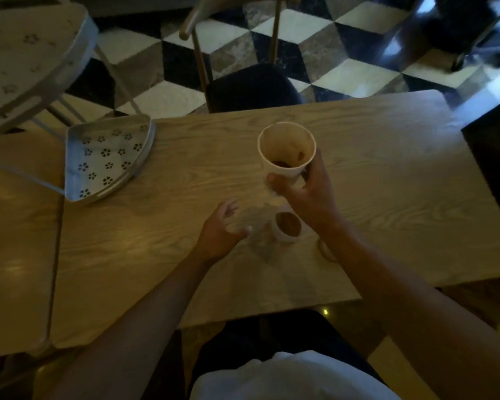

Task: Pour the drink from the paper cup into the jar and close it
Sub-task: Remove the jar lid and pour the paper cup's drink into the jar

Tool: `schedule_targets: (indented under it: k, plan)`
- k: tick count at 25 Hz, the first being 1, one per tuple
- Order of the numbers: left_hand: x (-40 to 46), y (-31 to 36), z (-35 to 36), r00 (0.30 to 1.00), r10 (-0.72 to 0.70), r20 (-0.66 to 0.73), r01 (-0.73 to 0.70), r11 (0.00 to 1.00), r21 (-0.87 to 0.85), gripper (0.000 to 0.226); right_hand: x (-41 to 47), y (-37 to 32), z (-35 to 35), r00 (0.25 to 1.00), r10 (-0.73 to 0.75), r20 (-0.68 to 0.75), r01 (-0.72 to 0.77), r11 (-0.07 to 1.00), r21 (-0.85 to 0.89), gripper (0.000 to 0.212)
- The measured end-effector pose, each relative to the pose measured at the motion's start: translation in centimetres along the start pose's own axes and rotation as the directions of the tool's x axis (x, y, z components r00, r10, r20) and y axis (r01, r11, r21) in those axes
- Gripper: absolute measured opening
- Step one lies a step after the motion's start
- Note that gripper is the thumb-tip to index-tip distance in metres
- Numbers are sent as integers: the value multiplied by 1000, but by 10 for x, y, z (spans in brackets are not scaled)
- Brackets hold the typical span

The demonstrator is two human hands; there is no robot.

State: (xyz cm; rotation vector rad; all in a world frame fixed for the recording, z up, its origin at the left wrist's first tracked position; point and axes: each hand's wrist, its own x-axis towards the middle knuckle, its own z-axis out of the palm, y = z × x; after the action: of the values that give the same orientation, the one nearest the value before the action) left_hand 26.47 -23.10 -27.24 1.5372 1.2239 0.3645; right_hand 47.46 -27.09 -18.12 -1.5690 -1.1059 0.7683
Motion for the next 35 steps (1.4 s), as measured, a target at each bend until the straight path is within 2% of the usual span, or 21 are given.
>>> schedule_targets:
  k: [3, 5, 9, 11, 14, 17, 21, 25, 35]
  plan:
    - [3, 0, 24, 991, -32, 128, 23, 997, 73, 96, -1, 10, -53, 998, -20, -54, 10, 983, -182, 77]
    - [4, 2, 40, 979, -62, 194, 39, 992, 122, 109, -9, 26, -84, 999, -13, -31, 2, 944, -330, 78]
    - [10, 8, 68, 983, -89, 162, 62, 984, 167, 117, -27, 62, -122, 993, 49, 112, 10, 881, -474, 88]
    - [11, 13, 79, 984, -85, 155, 64, 988, 139, 114, -33, 74, -129, 974, 80, 212, 34, 873, -487, 90]
    - [9, 18, 93, 992, -40, 119, 37, 999, 22, 99, -32, 82, -134, 917, 100, 386, 108, 870, -481, 90]
    - [7, 21, 103, 999, -31, 41, 33, 998, -54, 99, -24, 83, -134, 866, 85, 493, 187, 859, -476, 91]
    - [4, 24, 109, 999, -44, -24, 43, 997, -58, 97, -14, 80, -131, 840, 53, 540, 252, 843, -475, 92]
    - [4, 16, 108, 997, -35, -62, 36, 999, 25, 98, -5, 72, -129, 803, 37, 594, 345, 784, -515, 90]
    - [10, 5, 97, 998, 61, -26, -57, 990, 131, 101, 6, 57, -115, 764, 53, 643, 471, 636, -611, 90]
